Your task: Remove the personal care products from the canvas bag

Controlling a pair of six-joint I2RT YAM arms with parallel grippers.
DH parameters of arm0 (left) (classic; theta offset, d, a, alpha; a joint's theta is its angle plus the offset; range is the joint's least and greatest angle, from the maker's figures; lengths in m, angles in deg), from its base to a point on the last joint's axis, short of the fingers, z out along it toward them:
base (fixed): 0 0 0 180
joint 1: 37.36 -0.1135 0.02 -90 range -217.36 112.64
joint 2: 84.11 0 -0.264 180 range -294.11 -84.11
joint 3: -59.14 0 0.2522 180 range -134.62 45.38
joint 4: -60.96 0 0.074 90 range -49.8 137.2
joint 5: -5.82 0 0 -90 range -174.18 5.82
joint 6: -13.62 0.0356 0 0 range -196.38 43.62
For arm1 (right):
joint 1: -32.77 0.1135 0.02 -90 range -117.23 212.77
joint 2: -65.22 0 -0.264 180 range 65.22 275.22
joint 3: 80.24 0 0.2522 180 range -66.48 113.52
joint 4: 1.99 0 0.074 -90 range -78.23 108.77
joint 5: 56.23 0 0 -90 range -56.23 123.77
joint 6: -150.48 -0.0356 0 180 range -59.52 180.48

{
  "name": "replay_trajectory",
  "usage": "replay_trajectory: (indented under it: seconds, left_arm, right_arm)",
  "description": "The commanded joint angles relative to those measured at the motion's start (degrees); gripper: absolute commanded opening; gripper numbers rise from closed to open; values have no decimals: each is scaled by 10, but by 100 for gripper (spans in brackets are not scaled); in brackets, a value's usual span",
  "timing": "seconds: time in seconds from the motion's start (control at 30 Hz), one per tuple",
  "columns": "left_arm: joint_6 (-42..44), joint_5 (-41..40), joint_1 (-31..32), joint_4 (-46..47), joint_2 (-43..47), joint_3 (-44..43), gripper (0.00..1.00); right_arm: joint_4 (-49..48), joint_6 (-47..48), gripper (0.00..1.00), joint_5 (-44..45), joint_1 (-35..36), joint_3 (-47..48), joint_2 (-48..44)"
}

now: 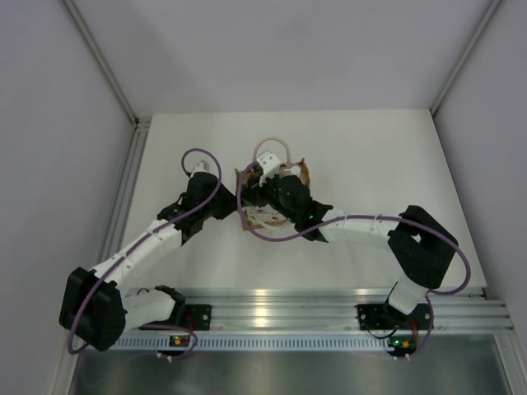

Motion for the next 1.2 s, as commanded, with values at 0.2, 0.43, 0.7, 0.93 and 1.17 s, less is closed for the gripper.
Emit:
replay_trajectory:
  seconds: [0.2, 0.43, 0.7, 0.93, 1.17]
  left_arm:
    - [12, -9, -3, -8, 13, 10, 0]
    - [9, -11, -2, -7, 13, 10, 0]
    - [8, -12, -2, -7, 12, 10, 0]
    - [6, -15, -2, -8, 11, 10, 0]
    - [5, -15, -3, -8, 8, 7, 0]
  right_arm:
    - [-45, 24, 0, -32, 16, 15, -12]
    - [-17, 57, 0, -29, 15, 59, -31]
    - [-4, 64, 0, -34, 15, 79, -56]
    - [2, 73, 0, -32, 15, 87, -79]
    - [5, 80, 0, -33, 14, 98, -102]
